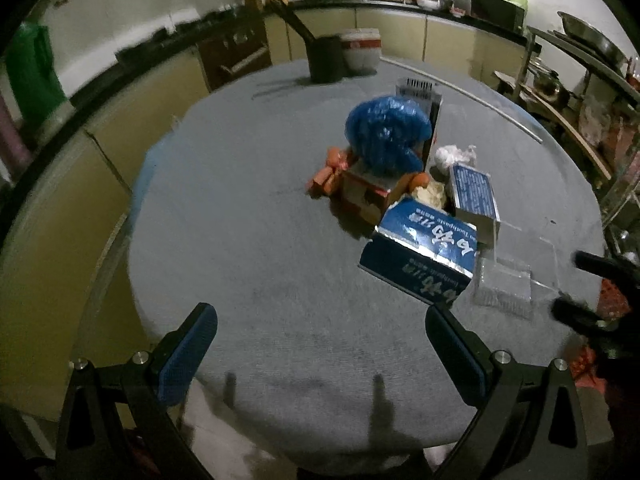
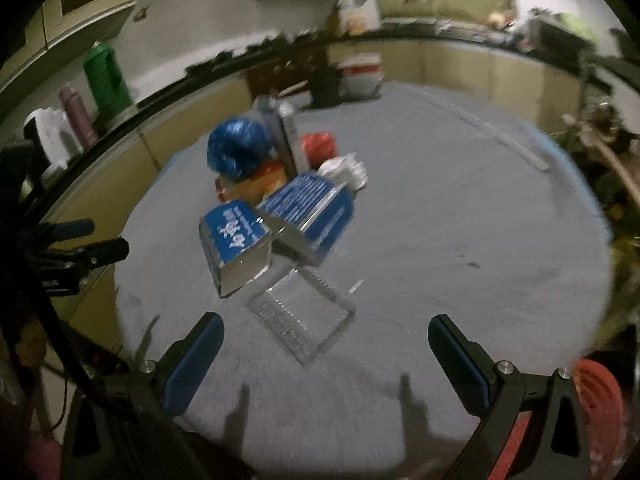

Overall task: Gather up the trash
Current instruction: 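Grasp the clear plastic tray with the right gripper, then lift the clear tray with the right gripper while the left gripper grasps the blue toothpaste box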

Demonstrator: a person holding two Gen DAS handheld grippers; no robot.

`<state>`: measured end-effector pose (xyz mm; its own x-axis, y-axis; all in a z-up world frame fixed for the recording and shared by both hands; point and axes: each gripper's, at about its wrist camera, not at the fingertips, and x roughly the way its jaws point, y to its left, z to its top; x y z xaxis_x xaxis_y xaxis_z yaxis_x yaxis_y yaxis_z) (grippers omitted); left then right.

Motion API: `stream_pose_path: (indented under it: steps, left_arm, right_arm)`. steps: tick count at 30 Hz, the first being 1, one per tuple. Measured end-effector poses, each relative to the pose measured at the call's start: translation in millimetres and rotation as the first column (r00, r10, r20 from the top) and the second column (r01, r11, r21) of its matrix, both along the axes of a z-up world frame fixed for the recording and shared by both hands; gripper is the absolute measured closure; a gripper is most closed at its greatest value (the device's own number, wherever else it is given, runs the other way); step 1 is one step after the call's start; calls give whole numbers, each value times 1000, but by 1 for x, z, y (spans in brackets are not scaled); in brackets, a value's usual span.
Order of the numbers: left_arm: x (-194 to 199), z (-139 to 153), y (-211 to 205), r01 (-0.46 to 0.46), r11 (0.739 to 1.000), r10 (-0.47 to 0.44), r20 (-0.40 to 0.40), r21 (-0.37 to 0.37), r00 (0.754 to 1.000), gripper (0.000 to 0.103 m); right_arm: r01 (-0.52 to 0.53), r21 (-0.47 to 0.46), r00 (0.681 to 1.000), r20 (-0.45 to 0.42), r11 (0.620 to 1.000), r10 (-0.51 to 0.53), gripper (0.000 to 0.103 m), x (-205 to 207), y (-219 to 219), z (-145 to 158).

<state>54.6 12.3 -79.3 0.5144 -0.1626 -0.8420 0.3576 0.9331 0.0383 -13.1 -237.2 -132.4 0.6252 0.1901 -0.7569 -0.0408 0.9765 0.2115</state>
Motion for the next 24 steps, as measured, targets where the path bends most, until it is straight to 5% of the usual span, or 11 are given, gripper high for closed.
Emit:
stream_pose_path:
  steps: [9,12,14,24]
  left_arm:
    - [34,0,-3,-61,985,32,-177,-163,984,0]
    - [44,-1,-17,-72,977,28,-212,-203,977,0]
    - [52,-5,-27,-100,970,41,-253,-223,966,0]
    - [54,-24,-72,-137,976,81,-304,-168,949,0]
  right_arm:
    - [-210,-40,976,-61,977,207,2,45,8,-35]
    - [-241,-41,969,-60,970,238,18,51,10,-37]
    - [-258,-23,965,-58,966,257,43,52,11,-36]
    - [-72,71,997,-18,995,74,46,12,-16,-37]
